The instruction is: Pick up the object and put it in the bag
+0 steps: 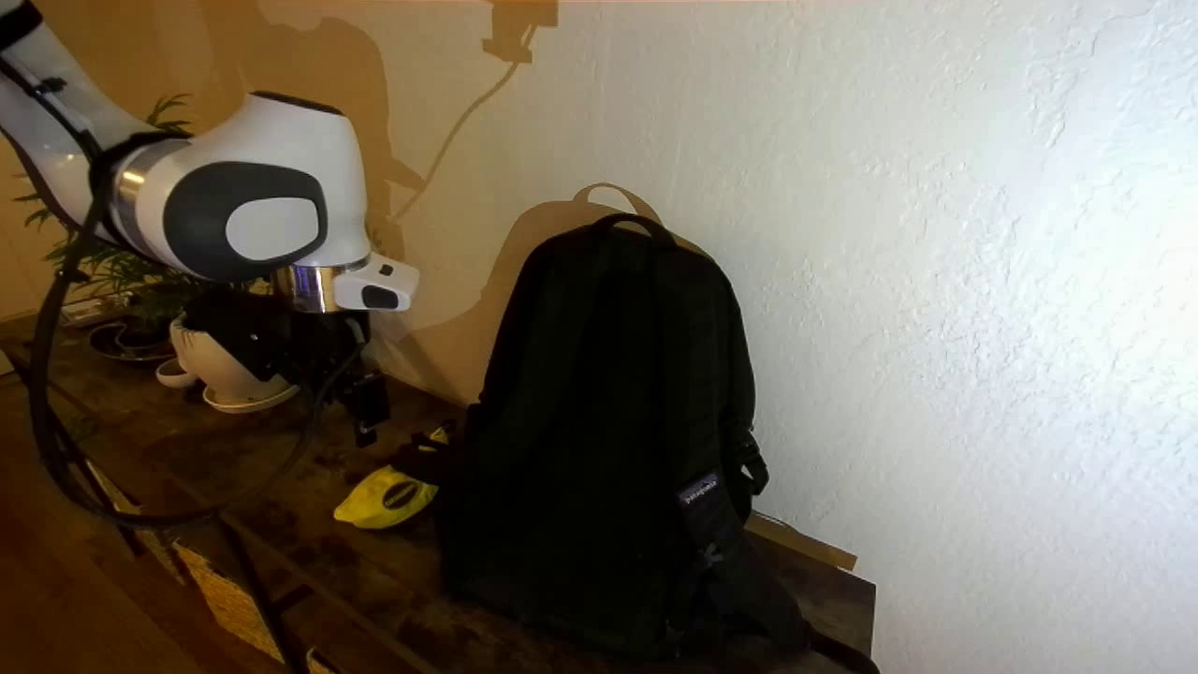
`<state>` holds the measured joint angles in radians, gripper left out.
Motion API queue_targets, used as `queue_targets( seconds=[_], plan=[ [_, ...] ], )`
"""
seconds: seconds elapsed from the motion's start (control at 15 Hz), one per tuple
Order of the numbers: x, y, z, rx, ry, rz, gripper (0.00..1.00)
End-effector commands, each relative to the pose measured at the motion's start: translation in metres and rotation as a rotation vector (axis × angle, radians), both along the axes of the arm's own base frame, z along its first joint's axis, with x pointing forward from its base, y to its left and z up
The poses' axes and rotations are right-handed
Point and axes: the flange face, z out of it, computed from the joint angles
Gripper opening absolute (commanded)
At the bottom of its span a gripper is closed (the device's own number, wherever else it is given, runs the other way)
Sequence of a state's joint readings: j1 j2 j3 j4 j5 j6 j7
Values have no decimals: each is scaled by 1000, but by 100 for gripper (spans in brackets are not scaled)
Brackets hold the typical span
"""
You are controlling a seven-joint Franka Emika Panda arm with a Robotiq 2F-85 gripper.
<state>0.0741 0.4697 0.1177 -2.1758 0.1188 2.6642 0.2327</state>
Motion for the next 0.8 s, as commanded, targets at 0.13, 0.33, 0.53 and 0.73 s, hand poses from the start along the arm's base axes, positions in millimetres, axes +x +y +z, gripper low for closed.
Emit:
queue_targets(
  seconds=[0.13, 0.33, 0.53, 0.73],
  plan=[
    [21, 4, -50, 3, 26, 27, 100],
    [27, 8, -74, 18, 52, 30, 100],
    [33, 10, -94, 22, 62, 36, 100],
    [41, 9, -111, 16, 71, 54, 100]
  ],
)
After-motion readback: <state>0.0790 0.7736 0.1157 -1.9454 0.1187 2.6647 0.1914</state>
